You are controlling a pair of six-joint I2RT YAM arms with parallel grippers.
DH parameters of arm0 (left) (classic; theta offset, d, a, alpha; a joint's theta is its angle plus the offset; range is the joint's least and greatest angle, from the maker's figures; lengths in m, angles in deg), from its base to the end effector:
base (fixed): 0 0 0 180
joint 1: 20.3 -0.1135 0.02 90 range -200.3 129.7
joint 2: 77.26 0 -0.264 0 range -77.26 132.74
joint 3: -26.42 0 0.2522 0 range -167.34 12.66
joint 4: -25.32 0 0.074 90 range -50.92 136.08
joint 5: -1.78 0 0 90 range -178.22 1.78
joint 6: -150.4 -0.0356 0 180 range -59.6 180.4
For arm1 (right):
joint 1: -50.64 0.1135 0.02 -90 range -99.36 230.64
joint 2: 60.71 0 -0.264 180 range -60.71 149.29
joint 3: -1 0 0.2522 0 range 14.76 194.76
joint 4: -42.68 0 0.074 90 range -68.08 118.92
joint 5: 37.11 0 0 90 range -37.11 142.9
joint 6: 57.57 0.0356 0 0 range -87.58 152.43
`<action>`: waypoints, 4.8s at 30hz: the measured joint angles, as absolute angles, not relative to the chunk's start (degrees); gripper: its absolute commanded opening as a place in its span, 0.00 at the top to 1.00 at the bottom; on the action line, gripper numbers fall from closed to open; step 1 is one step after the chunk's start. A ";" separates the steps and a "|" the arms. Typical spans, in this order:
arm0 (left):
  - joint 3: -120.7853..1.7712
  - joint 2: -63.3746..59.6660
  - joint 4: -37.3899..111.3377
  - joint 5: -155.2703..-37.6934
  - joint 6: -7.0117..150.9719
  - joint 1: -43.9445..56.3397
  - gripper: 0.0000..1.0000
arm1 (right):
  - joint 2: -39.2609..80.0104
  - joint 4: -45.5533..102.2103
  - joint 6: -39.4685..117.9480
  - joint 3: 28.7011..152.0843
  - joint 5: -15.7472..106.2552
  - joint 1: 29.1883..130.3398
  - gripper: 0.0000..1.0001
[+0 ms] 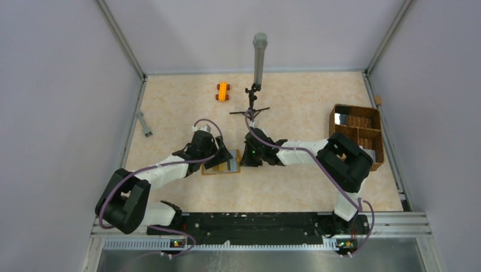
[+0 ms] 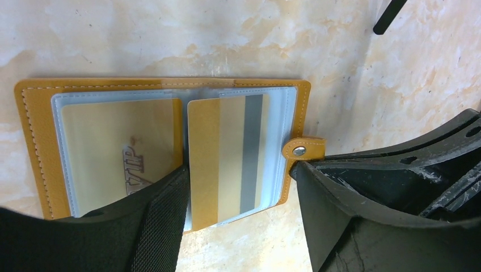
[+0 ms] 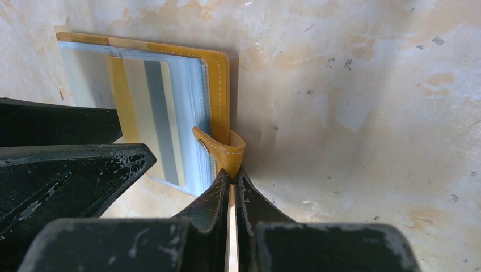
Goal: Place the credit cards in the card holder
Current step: Turn over the card slot in the card holder.
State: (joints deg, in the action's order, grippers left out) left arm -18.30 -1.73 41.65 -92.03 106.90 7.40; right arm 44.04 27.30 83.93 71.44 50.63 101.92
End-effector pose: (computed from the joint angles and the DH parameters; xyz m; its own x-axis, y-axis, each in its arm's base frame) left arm 0.2159 -0.1160 0.1597 -0.8122 -0.3910 -0.4329 -0.1240 0.8408 -0.5269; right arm 0.2281 0.2868 0.1431 -0.9195 0.1032 -0.3792 -0.1220 0.8423 0.5250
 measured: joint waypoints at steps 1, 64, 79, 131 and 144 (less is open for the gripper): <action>-18.43 -1.73 41.95 -91.97 106.75 7.47 0.29 | 44.04 27.30 83.91 71.44 50.65 101.92 1.00; -15.61 -8.77 50.56 -98.05 103.38 1.37 0.37 | 28.31 23.95 73.48 63.27 47.88 99.26 0.79; -15.61 -6.96 49.32 -95.93 103.32 1.33 0.50 | 36.68 27.80 73.85 65.28 44.75 99.26 0.82; -18.41 -12.27 56.73 -86.48 101.15 2.35 0.39 | 36.92 23.54 75.95 68.60 52.01 100.98 0.59; -22.60 -2.43 46.13 -93.59 105.22 7.71 0.43 | 34.93 21.59 74.90 68.47 55.49 97.44 0.53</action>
State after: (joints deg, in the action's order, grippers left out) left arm -22.60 -2.43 46.13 -93.59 105.22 7.71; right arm 34.93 21.59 74.90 68.47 55.49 97.44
